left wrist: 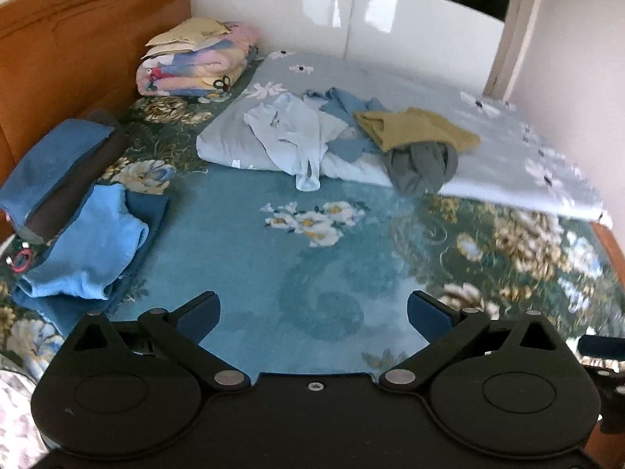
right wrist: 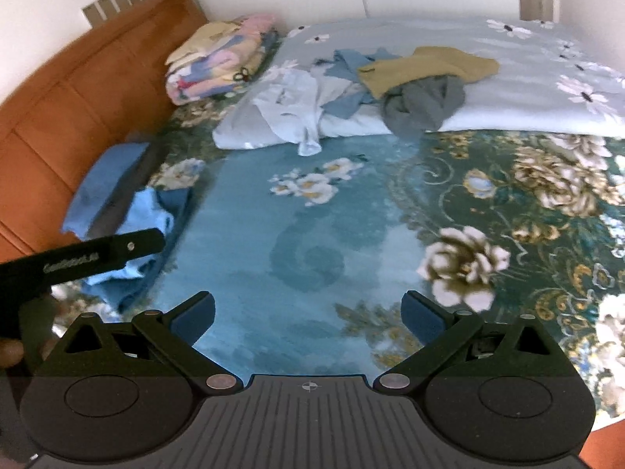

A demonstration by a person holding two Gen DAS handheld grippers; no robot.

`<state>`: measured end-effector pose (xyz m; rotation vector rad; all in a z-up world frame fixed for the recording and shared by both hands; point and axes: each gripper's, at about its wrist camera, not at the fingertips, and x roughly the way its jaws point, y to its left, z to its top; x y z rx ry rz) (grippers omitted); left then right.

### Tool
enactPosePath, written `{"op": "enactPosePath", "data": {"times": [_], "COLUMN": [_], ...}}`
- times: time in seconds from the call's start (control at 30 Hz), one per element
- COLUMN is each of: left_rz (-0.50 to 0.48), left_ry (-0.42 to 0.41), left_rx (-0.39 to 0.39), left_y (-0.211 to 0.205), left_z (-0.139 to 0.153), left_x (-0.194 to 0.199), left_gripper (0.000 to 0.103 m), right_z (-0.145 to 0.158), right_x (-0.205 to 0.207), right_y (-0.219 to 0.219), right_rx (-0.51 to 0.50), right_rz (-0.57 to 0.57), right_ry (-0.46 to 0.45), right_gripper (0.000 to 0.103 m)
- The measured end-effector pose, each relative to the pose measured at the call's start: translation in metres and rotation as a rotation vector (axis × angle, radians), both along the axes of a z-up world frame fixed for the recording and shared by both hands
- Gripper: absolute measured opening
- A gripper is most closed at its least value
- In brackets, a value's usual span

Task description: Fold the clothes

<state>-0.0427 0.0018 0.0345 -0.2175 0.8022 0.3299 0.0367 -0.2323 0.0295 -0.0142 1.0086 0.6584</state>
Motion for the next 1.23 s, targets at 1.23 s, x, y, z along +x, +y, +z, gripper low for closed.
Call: {"op": "enactPosePath", "data": {"times": [1.23], "left_rz": [0.043], "left_ry": [0.1], "left_rx": [0.156], "left_y": [-0.136], "left_z": [0.014], "left_x": [0.04], "left_gripper": [0.101], "right_z": [-0.006], "right_x": [0.05], "right_y": [-0.115], "right_rx": [0.026], "right_rz": [0.024], "right_ry": [-0.017], "right_gripper": [0.102]}}
